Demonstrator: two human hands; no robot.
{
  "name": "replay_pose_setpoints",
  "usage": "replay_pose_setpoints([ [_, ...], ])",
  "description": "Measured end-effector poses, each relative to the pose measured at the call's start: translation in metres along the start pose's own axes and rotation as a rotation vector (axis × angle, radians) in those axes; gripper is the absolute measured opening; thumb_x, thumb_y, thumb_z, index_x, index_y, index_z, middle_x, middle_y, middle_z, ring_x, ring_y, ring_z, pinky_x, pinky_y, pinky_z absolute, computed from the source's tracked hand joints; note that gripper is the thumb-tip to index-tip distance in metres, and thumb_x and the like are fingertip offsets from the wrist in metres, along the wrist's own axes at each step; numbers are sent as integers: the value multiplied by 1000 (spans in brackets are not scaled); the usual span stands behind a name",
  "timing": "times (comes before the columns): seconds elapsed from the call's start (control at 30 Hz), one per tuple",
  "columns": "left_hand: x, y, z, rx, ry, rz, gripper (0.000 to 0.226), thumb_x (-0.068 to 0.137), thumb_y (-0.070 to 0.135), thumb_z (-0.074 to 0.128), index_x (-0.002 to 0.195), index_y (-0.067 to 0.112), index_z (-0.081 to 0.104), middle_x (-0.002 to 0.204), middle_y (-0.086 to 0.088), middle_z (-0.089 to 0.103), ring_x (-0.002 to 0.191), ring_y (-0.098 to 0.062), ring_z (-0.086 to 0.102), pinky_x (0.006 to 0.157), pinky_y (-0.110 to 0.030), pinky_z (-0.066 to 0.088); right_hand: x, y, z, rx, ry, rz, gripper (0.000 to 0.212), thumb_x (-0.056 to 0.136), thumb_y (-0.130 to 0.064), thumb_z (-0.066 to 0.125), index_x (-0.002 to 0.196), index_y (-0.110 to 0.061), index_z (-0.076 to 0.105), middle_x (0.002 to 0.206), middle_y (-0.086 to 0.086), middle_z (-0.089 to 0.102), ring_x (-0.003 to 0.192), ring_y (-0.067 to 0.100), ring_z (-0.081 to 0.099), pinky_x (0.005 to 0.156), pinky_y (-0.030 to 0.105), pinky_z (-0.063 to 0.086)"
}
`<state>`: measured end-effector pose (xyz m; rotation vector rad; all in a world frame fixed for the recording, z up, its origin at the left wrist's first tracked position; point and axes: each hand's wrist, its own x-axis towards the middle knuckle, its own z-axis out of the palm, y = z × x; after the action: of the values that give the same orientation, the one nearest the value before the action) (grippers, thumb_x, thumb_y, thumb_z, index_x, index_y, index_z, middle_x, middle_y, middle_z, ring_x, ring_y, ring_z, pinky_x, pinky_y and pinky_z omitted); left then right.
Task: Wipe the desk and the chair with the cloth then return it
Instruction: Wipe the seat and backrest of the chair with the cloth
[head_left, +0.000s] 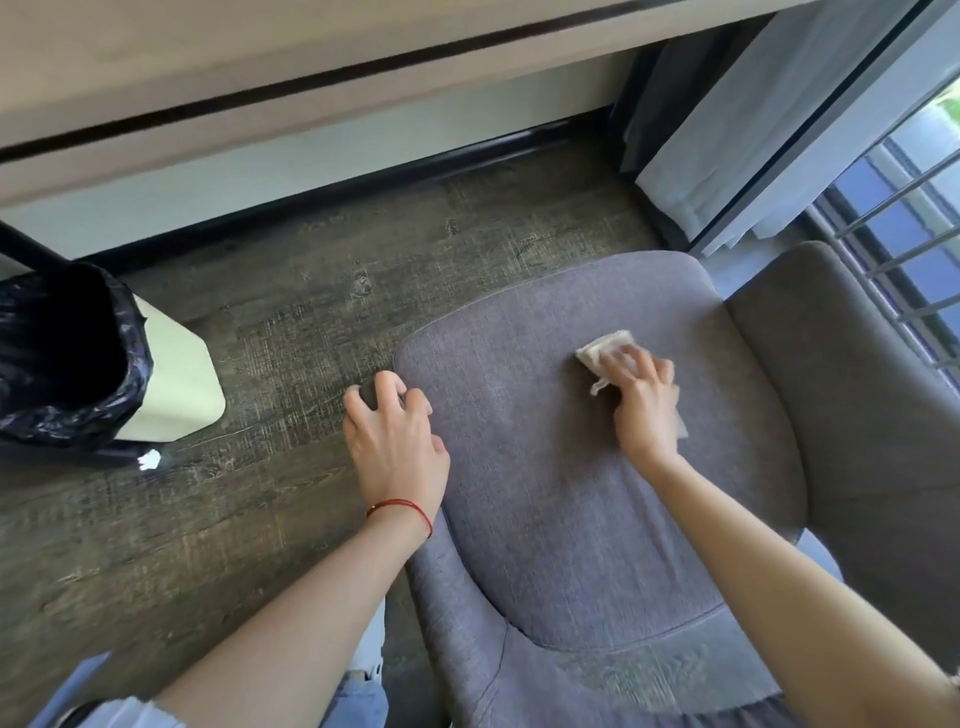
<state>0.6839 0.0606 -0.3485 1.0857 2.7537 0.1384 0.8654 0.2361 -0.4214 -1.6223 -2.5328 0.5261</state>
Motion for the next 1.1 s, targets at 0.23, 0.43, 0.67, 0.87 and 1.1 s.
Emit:
replay_pose_setpoints([
  [0.23, 0, -3, 4, 4, 24, 4, 19, 69, 14, 65, 87, 19, 61, 110, -4, 48, 106, -34, 42, 88, -41, 45, -2, 5, -2, -96, -93, -119, 62, 72, 18, 49, 121, -18, 62, 134, 5, 53, 106, 37, 41, 83, 49, 39],
  [0.43, 1, -3, 1, -4, 16, 17, 22, 69, 15, 65, 92, 16, 63, 119, -6, 48, 104, -34, 42, 86, -42, 43, -8, -11, -35, 284, 5, 96, 55, 72, 12, 47, 114, -15, 68, 114, 9, 69, 99, 31, 57, 85, 30, 44],
  [0.67, -26, 0, -51, -100, -132, 88, 43, 80, 27, 61, 121, 17, 53, 143, -10, 38, 137, -34, 24, 111, -47, 23, -37, -53, -125, 1129, -33, 886, 19, 74, 7, 51, 71, -11, 58, 71, 8, 56, 66, 22, 53, 58, 27, 42],
  [0.87, -66, 47, -147, -1195, -773, -273, 46, 94, 34, 49, 136, 16, 42, 123, -2, 55, 106, -16, 50, 89, -28, 39, -100, -130, -208, 1375, -458, 521, 20, 73, -1, 52, 74, -18, 62, 74, 9, 64, 66, 24, 61, 63, 33, 50],
  [1.1, -96, 34, -196, -1584, -791, -245, 43, 88, -11, 43, 115, 22, 49, 80, 3, 67, 61, -6, 66, 57, -22, 54, -170, -159, -256, 854, -287, 107, 29, 78, -27, 74, 102, -20, 59, 92, -3, 67, 82, 10, 64, 75, 25, 52],
])
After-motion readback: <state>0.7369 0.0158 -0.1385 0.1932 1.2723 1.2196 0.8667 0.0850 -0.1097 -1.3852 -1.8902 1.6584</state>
